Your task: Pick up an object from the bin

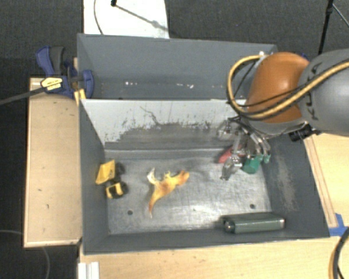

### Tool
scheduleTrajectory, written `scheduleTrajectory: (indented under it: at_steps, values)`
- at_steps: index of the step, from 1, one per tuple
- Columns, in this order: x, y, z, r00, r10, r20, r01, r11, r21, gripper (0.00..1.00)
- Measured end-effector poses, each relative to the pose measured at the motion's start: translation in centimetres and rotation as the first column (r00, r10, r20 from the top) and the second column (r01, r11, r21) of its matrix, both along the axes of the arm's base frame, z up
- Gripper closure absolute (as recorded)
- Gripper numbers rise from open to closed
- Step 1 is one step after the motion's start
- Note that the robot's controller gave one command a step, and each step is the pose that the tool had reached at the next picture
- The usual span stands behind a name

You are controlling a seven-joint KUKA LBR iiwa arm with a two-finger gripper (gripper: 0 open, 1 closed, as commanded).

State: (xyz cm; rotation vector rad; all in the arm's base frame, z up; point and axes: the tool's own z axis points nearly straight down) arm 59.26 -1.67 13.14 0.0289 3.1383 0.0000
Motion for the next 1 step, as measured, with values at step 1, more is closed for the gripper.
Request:
scheduleTrajectory:
  at_steps: [1]
  values:
    - [-0.05, 0.55, -0.14, 1.0, 0.011, 0.0, -0.011, 1.0, -0.002, 0.0]
